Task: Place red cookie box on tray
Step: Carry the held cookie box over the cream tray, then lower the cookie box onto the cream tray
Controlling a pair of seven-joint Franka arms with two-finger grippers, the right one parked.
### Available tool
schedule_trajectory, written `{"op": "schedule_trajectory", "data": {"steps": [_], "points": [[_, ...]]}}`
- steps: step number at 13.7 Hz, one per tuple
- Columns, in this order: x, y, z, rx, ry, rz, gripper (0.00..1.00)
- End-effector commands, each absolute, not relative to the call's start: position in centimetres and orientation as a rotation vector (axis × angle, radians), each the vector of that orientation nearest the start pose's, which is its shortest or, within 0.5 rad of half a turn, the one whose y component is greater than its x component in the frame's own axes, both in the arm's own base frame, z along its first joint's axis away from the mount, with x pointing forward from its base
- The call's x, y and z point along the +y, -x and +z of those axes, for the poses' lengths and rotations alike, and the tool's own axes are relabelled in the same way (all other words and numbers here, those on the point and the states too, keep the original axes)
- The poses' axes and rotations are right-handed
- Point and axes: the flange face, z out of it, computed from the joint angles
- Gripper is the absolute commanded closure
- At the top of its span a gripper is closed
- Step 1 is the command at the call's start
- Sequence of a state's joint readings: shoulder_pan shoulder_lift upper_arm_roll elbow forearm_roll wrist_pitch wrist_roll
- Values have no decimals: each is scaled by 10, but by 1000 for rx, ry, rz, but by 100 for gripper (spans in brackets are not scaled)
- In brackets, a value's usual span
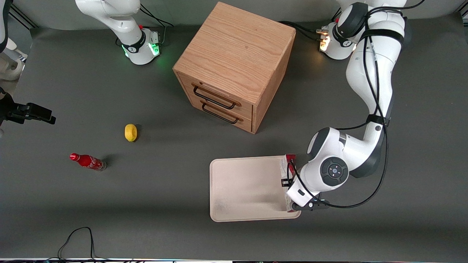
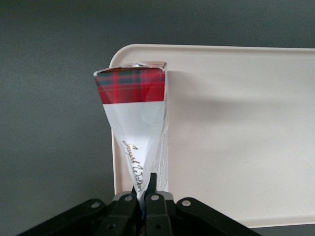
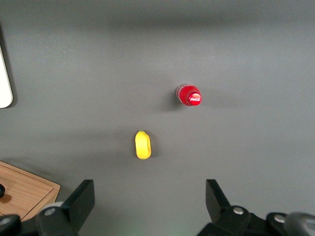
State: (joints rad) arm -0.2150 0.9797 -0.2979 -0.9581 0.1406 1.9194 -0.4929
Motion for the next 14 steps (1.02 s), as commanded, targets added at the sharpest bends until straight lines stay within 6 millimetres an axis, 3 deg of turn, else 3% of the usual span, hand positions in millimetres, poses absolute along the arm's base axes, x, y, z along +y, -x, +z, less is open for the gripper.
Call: {"op": "schedule_trajectory", "data": {"steps": [1, 4, 5, 6, 14], "points": [[-300, -730, 285, -84, 3242, 37, 100], [-299, -728, 277, -141, 3235, 67, 100], [-299, -726, 272, -180, 3225, 80, 24], [-299, -726, 271, -182, 3227, 73, 0], [-293, -728, 275, -193, 3226, 72, 0]]}}
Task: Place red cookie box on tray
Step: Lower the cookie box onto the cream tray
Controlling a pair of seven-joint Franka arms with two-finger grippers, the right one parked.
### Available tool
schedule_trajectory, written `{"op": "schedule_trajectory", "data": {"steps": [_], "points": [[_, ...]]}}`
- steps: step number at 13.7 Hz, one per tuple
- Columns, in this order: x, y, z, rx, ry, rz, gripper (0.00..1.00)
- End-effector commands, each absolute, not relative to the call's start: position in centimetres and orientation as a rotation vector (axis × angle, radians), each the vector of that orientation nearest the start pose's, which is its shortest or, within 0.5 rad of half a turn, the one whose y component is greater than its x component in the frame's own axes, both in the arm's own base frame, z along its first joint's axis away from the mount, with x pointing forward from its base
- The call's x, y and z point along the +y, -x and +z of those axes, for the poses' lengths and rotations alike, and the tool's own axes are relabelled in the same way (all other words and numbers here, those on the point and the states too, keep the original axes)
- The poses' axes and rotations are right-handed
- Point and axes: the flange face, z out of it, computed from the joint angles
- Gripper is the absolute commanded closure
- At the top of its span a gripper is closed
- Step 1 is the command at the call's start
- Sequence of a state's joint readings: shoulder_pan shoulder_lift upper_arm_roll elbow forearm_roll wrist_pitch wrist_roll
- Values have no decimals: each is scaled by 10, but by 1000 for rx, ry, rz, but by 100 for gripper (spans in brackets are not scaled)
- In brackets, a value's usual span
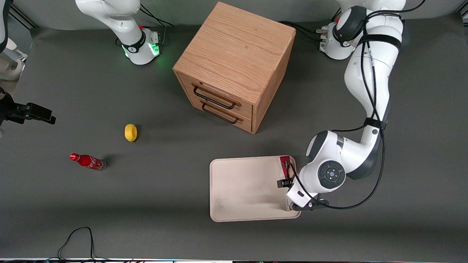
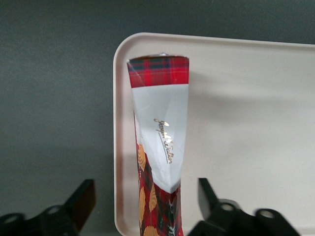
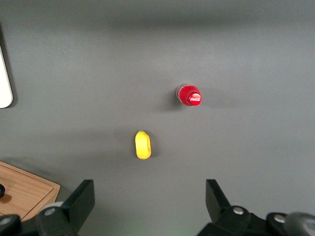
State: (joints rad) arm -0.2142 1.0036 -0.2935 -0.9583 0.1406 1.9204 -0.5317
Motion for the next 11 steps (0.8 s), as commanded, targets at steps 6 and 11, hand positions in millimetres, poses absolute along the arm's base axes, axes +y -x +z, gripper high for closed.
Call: {"op": "schedule_trajectory", "data": {"steps": [6, 11], "points": [[-266, -716, 332, -172, 3169, 159, 0], [-167, -659, 437, -64, 3155, 162, 0]]}}
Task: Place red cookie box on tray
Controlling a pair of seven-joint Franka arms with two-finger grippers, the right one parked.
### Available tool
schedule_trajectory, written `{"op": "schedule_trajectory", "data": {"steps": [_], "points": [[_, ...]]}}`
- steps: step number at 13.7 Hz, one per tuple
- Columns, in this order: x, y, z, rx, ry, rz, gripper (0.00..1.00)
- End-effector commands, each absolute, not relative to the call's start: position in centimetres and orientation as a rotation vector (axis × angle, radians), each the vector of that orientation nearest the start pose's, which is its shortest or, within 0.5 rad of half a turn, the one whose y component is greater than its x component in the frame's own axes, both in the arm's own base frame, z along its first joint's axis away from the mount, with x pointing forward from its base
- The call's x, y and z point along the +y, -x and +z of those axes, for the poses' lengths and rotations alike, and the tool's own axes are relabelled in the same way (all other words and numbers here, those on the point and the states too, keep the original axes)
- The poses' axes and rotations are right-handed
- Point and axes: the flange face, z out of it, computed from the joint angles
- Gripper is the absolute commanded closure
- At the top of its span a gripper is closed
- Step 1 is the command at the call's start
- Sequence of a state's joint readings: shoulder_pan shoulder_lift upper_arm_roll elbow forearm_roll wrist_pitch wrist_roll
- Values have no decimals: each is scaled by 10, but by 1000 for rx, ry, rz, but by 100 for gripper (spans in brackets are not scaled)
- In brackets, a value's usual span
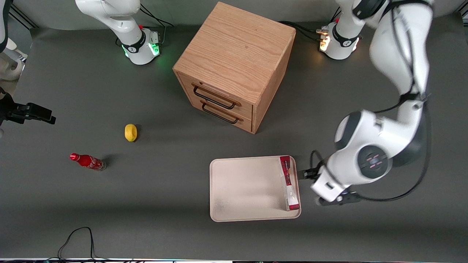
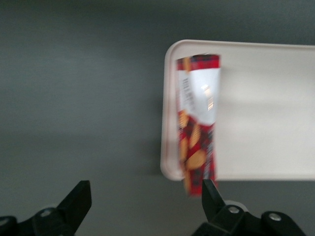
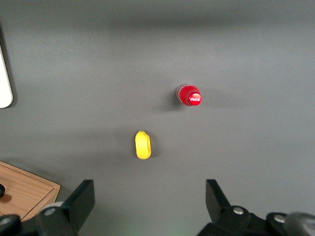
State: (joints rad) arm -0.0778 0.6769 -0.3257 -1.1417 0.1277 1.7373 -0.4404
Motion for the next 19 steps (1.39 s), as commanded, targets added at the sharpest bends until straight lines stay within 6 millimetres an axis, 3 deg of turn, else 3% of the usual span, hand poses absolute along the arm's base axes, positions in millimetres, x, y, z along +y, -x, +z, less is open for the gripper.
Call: {"op": "schedule_trajectory", "data": {"steps": [1, 4, 7, 10, 13, 15, 19], "points": [[-150, -644, 451, -35, 3140, 152, 1], [-73, -613, 500, -36, 3102, 115, 1], [-15, -582, 537, -133, 3063, 106, 0], [14, -545, 561, -214, 3029, 105, 0], [27, -522, 571, -286, 3038, 97, 0], [32, -518, 575, -311, 3035, 137, 0], [22, -521, 579, -358, 3084, 173, 0]]}}
